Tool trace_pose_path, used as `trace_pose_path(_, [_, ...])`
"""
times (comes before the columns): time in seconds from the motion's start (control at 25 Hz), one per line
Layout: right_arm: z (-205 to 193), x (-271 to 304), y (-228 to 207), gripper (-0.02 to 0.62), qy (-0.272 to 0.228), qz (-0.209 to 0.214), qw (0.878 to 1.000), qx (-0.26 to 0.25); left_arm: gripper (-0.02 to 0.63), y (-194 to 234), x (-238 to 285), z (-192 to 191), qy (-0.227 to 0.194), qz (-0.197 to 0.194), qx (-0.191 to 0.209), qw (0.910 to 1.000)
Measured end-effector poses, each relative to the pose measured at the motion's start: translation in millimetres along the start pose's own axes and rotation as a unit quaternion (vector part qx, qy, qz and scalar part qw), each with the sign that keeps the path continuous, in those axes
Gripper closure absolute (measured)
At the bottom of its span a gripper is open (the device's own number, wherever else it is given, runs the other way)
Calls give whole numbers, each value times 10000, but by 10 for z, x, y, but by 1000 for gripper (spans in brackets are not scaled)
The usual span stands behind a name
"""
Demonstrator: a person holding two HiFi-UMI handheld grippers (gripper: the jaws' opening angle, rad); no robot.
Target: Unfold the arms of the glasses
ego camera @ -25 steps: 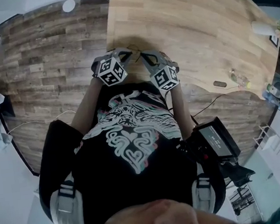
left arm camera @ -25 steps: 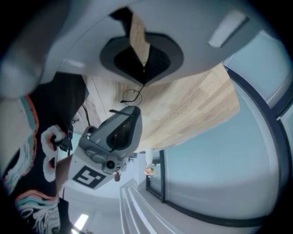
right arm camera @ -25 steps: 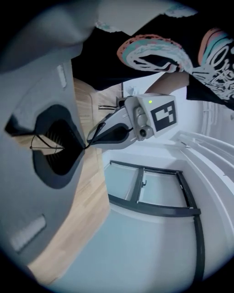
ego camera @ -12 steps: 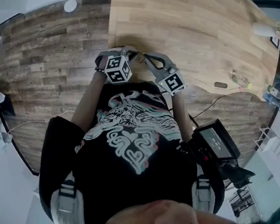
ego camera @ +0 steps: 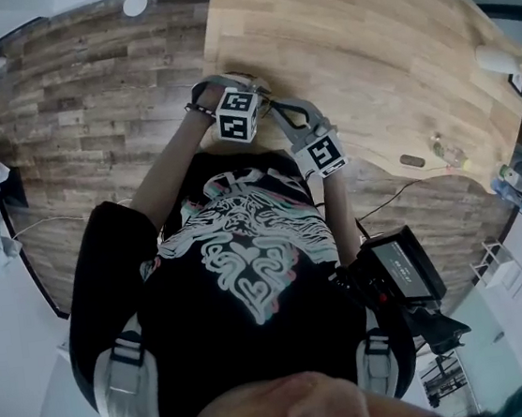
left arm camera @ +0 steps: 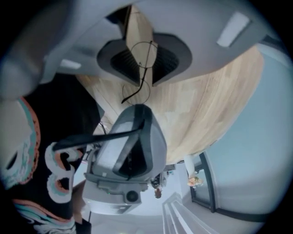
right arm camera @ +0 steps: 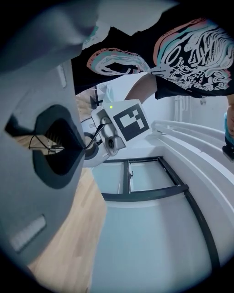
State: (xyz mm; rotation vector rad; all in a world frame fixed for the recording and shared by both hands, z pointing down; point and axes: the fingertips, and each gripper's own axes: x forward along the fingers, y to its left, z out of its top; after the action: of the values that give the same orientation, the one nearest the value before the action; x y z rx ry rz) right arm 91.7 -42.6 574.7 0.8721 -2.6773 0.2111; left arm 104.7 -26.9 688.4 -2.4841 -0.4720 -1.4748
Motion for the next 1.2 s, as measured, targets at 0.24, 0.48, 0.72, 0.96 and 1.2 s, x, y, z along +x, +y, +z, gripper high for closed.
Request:
trace_pose_path(0.24, [-60, -12, -59, 597, 112, 62, 9999, -46, 557, -34, 172, 84, 214, -637, 228, 9975])
trace_pose_path(0.48, [-116, -44, -45, 597, 129, 63, 9999, -60, 565, -53, 205, 90, 263, -1004, 177, 9944])
trace_pose_path(0.72, [-112, -47, -26, 597, 153, -49, 9999, -25, 614, -138, 193, 60, 305, -1247, 76, 9917])
trace_pose_path(0.96, [-126, -110, -70, 597, 48, -205, 9997, 156, 614, -157, 138, 101, 44, -1293, -270, 9912])
trace_pose_path(1.2, [-133, -187, -165, 597, -139, -434, 9975, 543, 615, -109, 13, 113, -383, -1243, -857, 9878])
